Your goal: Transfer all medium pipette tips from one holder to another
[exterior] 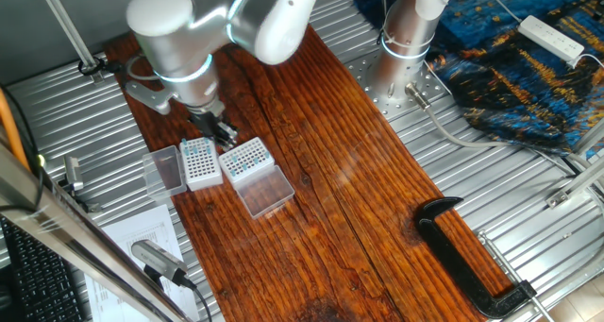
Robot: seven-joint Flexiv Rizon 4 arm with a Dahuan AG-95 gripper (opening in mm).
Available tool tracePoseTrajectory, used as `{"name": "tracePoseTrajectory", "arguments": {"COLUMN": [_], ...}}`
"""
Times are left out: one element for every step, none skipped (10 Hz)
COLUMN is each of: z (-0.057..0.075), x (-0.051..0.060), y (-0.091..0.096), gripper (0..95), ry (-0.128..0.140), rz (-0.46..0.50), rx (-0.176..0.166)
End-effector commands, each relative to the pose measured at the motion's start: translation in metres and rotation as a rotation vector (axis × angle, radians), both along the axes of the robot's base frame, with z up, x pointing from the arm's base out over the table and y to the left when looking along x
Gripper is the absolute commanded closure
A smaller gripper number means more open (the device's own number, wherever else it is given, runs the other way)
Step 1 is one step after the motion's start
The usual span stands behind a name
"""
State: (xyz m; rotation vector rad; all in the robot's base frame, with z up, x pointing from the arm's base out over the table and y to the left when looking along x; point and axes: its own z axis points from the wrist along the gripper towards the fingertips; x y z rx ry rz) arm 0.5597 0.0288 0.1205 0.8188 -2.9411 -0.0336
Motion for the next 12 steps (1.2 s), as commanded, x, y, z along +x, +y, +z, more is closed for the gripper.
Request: {"name": "tracePoseTrajectory", "arguments": {"z": [-0.008, -0.011, -0.018, -0.021, -0.021, -0.022, -0.023, -0.024, -0.025, -0.025, -0.027, -0.029], "x": [0.013, 0.015, 0.018, 0.018, 0.018, 0.017, 0.016, 0.015, 0.015, 0.015, 0.016, 0.016], "y": [-0.003, -0.004, -0.005, -0.006, -0.007, -0.008, -0.009, -0.011, -0.012, -0.013, -0.014, -0.015], "gripper": [76.0, 76.0, 76.0, 76.0, 76.0, 76.0, 76.0, 76.0, 76.0, 76.0, 76.0, 76.0], "ry": [0.000, -0.002, -0.009, -0.011, -0.009, -0.005, -0.005, -0.009, -0.012, -0.015, -0.017, -0.020], "rz": [0.007, 0.011, 0.022, 0.027, 0.040, 0.042, 0.045, 0.048, 0.049, 0.049, 0.050, 0.051], "rx": [-0.004, -0.005, -0.005, -0.006, -0.018, -0.024, -0.026, -0.024, -0.024, -0.027, -0.028, -0.028]}}
